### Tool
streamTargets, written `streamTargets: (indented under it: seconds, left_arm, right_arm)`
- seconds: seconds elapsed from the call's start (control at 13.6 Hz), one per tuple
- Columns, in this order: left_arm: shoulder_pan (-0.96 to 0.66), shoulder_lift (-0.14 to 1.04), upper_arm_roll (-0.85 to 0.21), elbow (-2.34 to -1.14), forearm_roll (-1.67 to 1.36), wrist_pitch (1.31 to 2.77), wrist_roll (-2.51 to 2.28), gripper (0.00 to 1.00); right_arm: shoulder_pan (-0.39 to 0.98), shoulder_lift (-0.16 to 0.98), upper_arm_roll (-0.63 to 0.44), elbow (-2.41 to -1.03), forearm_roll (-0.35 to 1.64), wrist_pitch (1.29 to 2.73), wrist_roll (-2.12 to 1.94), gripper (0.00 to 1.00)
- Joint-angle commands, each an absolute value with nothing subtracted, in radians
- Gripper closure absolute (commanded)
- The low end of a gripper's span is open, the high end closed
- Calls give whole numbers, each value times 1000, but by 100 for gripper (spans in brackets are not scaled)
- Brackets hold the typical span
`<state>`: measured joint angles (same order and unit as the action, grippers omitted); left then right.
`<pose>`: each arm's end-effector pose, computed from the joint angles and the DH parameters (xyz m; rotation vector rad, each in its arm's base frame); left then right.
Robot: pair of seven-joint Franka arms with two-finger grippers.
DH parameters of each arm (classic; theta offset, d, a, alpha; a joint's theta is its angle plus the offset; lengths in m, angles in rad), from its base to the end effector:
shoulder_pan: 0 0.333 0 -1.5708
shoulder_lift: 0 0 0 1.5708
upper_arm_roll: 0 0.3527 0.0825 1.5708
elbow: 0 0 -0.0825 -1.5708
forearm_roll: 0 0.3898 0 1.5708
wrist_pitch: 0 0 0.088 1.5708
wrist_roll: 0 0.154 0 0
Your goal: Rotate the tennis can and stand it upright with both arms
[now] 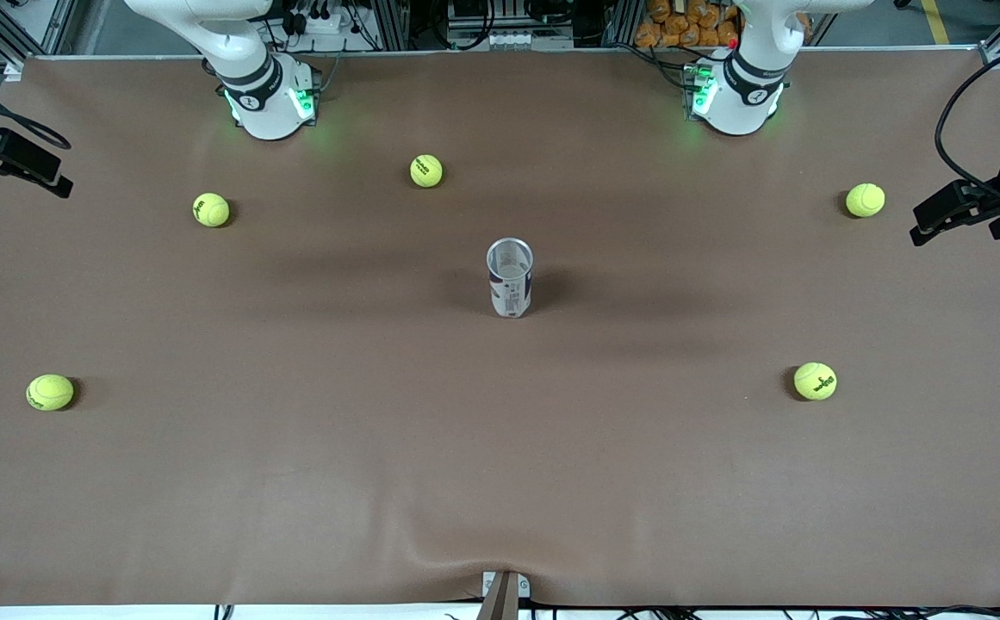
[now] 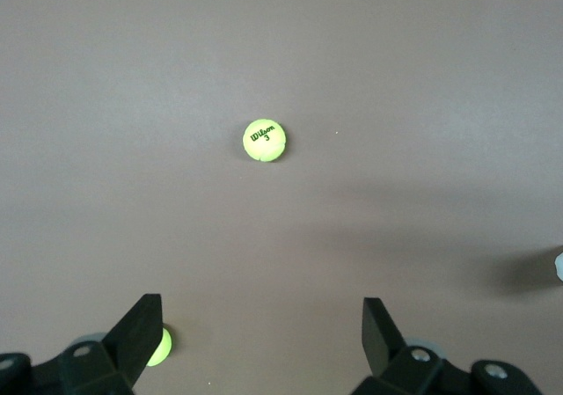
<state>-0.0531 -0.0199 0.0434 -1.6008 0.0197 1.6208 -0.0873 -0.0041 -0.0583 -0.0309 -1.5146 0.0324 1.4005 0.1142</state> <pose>0.5602 -0.0022 0.6155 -3.1217 -0.1203 -0.0637 0.5188 -0.0133 0.6578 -3.1006 0.2244 0.0888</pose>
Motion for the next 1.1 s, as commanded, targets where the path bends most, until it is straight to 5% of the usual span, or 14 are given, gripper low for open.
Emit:
streamTargets:
  seconds: [0.0, 1.03]
  left_arm:
    - [-48, -48, 40, -1621, 5, 1611, -83, 0]
    - [-51, -61, 9, -1637, 6, 1608, -117, 0]
  right_arm:
    - [-6, -64, -28, -1522, 31, 1407, 123, 0]
    - [-6, -63, -28, -1522, 34, 1407, 123, 0]
